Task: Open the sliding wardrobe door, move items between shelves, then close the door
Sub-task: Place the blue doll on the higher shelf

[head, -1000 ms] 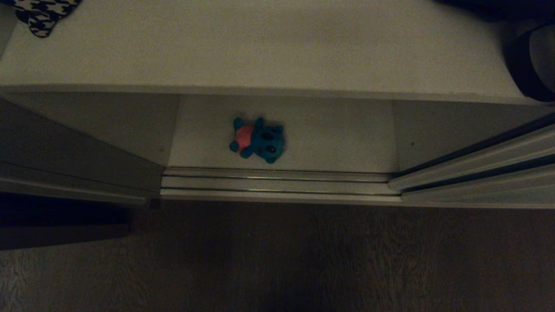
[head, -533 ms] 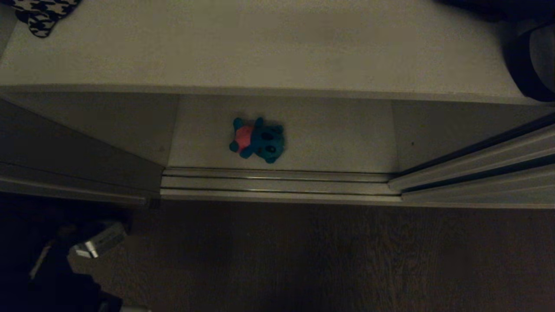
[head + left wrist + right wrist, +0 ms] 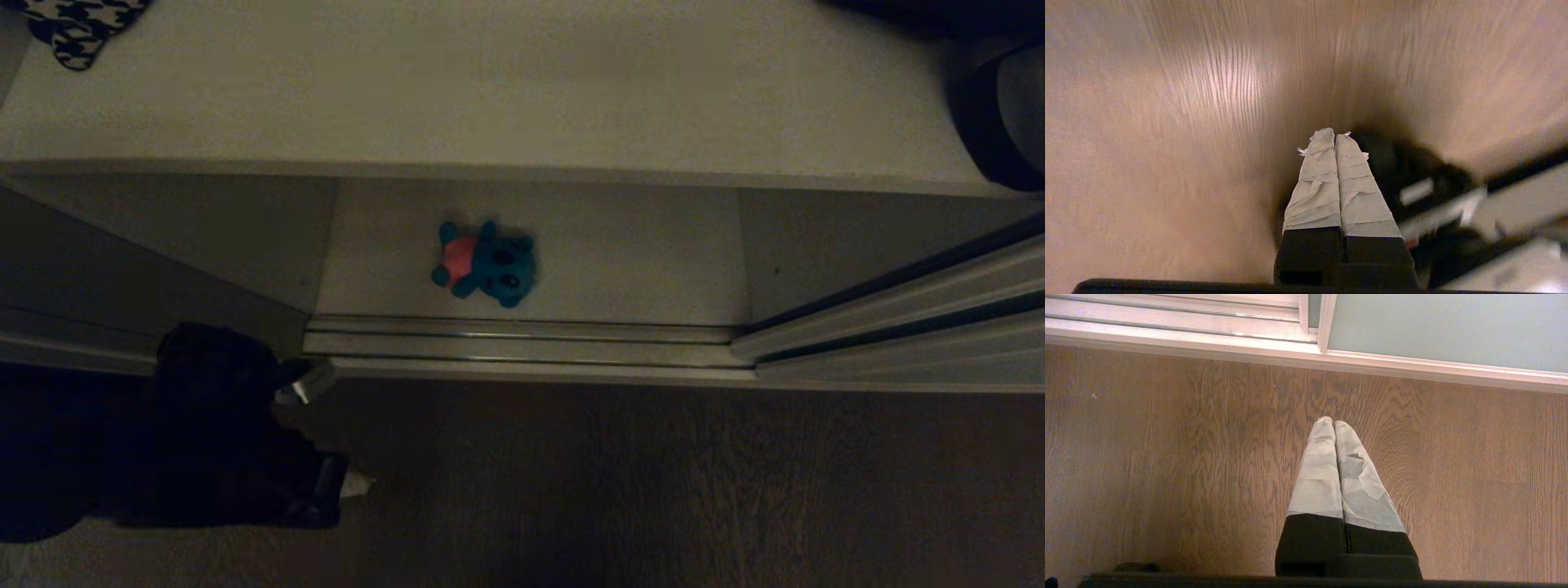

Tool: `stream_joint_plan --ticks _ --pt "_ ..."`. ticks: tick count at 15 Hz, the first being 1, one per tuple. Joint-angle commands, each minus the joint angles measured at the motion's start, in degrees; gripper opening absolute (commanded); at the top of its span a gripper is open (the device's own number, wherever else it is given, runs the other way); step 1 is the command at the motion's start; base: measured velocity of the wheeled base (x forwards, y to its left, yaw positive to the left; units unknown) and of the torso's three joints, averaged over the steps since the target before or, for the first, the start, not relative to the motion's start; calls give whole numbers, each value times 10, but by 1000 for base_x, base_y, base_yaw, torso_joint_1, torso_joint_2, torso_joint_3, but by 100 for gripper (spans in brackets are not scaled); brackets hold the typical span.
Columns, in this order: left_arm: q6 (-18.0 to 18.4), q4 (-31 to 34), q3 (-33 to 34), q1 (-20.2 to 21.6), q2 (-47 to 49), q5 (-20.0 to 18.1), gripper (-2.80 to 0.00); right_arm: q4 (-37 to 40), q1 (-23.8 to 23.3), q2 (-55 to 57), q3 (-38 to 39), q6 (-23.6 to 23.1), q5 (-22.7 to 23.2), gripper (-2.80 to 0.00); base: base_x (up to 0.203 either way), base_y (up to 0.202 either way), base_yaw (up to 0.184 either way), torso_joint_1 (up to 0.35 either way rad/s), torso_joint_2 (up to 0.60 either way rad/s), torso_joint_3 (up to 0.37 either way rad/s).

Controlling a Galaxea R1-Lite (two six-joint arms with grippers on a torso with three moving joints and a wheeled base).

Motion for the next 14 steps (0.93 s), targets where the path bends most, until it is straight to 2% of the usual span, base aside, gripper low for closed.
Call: stream_joint_plan --ticks 1,4,11,14 --pt "-6 -17 -32 0 56 0 -280 0 0 -2 0 0 0 -280 0 0 0 0 0 0" --pt "-38 -71 -83 0 97 7 -280 0 1 -2 0 0 0 -280 0 0 0 0 0 0" --pt "-76 -148 -191 -25 195 51 -280 0 0 -2 0 0 0 -280 0 0 0 0 0 0" --pt "-93 -158 -233 -38 215 52 -280 0 0 -2 0 0 0 -280 0 0 0 0 0 0"
